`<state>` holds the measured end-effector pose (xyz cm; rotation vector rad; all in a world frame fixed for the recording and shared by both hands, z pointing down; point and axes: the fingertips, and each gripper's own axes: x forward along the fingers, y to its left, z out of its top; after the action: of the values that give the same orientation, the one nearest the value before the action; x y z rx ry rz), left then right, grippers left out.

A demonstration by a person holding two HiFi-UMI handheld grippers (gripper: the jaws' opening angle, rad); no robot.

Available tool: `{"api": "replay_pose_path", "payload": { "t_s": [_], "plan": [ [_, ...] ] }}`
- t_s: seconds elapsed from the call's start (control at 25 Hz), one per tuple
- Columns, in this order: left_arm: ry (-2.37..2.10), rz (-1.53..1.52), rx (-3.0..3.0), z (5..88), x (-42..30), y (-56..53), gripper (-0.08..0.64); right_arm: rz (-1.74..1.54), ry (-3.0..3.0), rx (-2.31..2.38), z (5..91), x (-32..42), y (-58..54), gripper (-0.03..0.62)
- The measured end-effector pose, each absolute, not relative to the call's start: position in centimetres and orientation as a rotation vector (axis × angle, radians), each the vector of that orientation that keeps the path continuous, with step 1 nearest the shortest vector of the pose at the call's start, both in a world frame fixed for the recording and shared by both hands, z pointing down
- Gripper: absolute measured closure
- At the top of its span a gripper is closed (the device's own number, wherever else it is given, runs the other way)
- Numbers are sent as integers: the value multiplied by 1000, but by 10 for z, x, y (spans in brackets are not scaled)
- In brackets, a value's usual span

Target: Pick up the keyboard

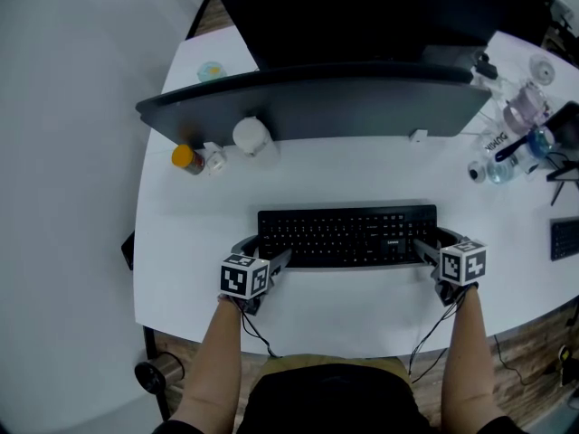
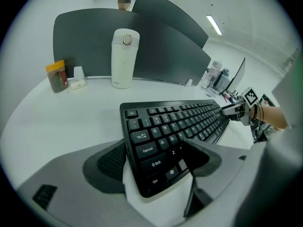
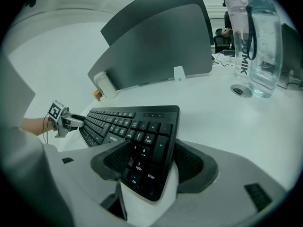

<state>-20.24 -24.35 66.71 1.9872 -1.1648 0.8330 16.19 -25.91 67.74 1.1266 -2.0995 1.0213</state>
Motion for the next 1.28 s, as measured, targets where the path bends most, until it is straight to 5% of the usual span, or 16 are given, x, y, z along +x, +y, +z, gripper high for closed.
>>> {"api": "replay_pose_path", "payload": {
  "t_s": [1.28],
  "plan": [
    [-1225, 942, 1961, 657, -206, -225, 190, 948, -2102, 1246, 665, 160, -238, 293]
  ]
}}
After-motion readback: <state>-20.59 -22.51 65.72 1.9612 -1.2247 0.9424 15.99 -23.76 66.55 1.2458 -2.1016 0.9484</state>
